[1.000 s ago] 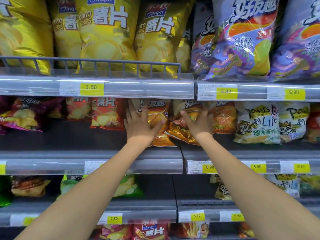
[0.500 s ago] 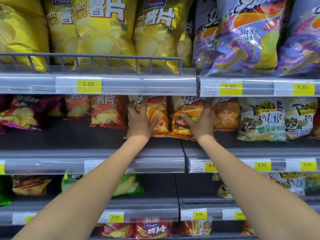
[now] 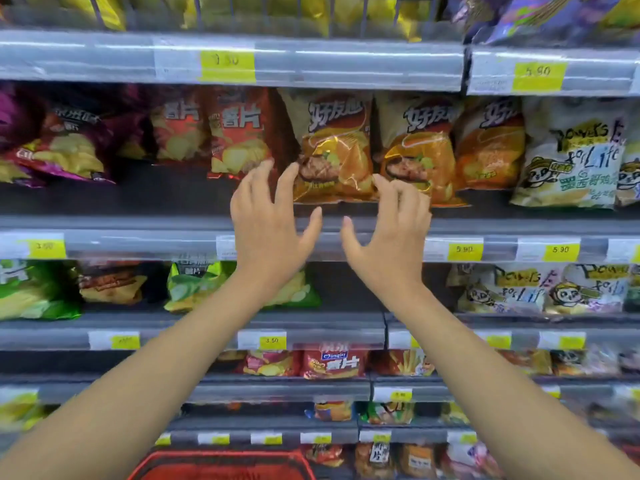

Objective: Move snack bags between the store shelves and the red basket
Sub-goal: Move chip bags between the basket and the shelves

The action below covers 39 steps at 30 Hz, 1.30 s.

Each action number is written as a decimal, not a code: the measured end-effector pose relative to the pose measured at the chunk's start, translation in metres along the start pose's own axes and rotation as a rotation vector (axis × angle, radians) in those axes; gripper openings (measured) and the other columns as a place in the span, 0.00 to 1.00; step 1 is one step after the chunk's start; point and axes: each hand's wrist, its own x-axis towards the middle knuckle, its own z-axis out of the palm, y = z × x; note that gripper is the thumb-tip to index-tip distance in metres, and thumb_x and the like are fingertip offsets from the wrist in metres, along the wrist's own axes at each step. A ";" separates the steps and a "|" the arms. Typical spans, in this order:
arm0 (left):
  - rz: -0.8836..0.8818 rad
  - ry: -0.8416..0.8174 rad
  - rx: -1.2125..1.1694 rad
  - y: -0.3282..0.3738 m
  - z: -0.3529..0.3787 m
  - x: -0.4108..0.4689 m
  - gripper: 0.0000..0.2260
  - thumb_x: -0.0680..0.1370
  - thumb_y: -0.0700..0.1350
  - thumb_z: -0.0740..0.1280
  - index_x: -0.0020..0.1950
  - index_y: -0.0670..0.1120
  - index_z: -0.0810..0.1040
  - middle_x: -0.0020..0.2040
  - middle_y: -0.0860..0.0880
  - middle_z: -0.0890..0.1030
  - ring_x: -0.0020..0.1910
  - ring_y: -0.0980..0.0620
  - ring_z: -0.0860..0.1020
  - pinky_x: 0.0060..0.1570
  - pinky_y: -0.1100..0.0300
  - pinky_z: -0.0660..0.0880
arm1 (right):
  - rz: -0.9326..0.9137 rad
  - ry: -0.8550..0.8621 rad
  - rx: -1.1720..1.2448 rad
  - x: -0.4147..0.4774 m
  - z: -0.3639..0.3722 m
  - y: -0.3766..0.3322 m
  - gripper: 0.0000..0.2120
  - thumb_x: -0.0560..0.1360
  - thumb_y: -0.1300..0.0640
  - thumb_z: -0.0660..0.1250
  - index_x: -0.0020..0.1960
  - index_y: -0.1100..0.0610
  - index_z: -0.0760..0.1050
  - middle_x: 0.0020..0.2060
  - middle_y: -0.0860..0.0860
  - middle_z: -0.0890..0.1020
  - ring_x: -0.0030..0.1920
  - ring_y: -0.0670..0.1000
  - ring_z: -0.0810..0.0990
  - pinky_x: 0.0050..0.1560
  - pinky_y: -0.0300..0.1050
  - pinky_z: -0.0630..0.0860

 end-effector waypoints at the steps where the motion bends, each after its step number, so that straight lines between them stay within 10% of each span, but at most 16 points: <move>1: 0.018 -0.016 0.016 -0.010 -0.009 -0.018 0.25 0.77 0.56 0.62 0.69 0.42 0.71 0.66 0.37 0.71 0.64 0.37 0.70 0.61 0.44 0.66 | -0.030 -0.046 -0.019 -0.018 0.004 -0.013 0.26 0.71 0.48 0.66 0.65 0.60 0.72 0.56 0.60 0.74 0.56 0.60 0.71 0.53 0.53 0.68; 15: -0.098 -0.880 0.318 -0.193 -0.097 -0.308 0.30 0.70 0.57 0.71 0.67 0.41 0.74 0.63 0.33 0.74 0.62 0.32 0.72 0.60 0.37 0.69 | 0.099 -0.923 -0.319 -0.320 0.076 -0.182 0.29 0.63 0.44 0.73 0.59 0.57 0.76 0.51 0.62 0.77 0.50 0.63 0.75 0.45 0.56 0.74; 22: -0.183 -1.243 0.351 -0.253 -0.086 -0.465 0.34 0.79 0.64 0.52 0.79 0.47 0.47 0.77 0.38 0.54 0.76 0.37 0.52 0.73 0.40 0.48 | 0.280 -1.321 -0.340 -0.487 0.116 -0.192 0.32 0.74 0.37 0.60 0.73 0.51 0.61 0.66 0.61 0.69 0.66 0.62 0.66 0.62 0.58 0.66; 39: -0.376 -1.472 0.344 -0.355 0.171 -0.837 0.49 0.68 0.74 0.61 0.78 0.55 0.41 0.76 0.35 0.53 0.74 0.34 0.54 0.68 0.34 0.56 | 0.512 -1.663 -0.405 -0.858 0.329 -0.052 0.54 0.62 0.27 0.67 0.76 0.37 0.37 0.72 0.62 0.58 0.72 0.63 0.58 0.67 0.61 0.65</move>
